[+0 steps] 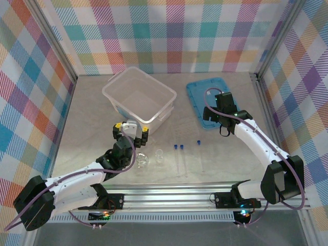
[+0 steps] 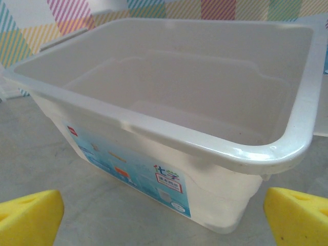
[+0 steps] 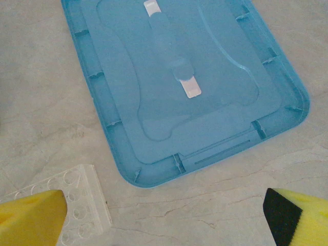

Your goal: Organize the chemistry lab equipment

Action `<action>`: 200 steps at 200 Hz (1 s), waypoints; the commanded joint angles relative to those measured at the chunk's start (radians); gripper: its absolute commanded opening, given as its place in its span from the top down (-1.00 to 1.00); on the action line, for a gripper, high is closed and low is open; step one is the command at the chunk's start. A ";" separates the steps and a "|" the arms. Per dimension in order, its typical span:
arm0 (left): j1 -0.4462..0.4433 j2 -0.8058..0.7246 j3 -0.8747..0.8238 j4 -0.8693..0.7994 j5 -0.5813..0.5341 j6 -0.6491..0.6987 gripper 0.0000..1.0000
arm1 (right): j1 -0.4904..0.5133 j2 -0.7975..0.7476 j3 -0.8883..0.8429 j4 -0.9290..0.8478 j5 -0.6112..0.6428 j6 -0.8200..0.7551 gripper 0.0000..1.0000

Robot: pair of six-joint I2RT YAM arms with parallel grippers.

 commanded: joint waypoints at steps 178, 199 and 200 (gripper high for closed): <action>-0.162 -0.126 0.110 -0.469 0.025 -0.351 -0.94 | 0.040 -0.225 -0.129 -0.217 -0.102 0.076 -0.97; -0.162 -0.125 0.123 -0.521 0.030 -0.370 -0.89 | 0.047 -0.254 -0.161 -0.215 -0.107 0.093 -0.93; -0.162 -0.124 0.123 -0.524 0.032 -0.370 -0.89 | 0.047 -0.256 -0.162 -0.214 -0.108 0.095 -0.93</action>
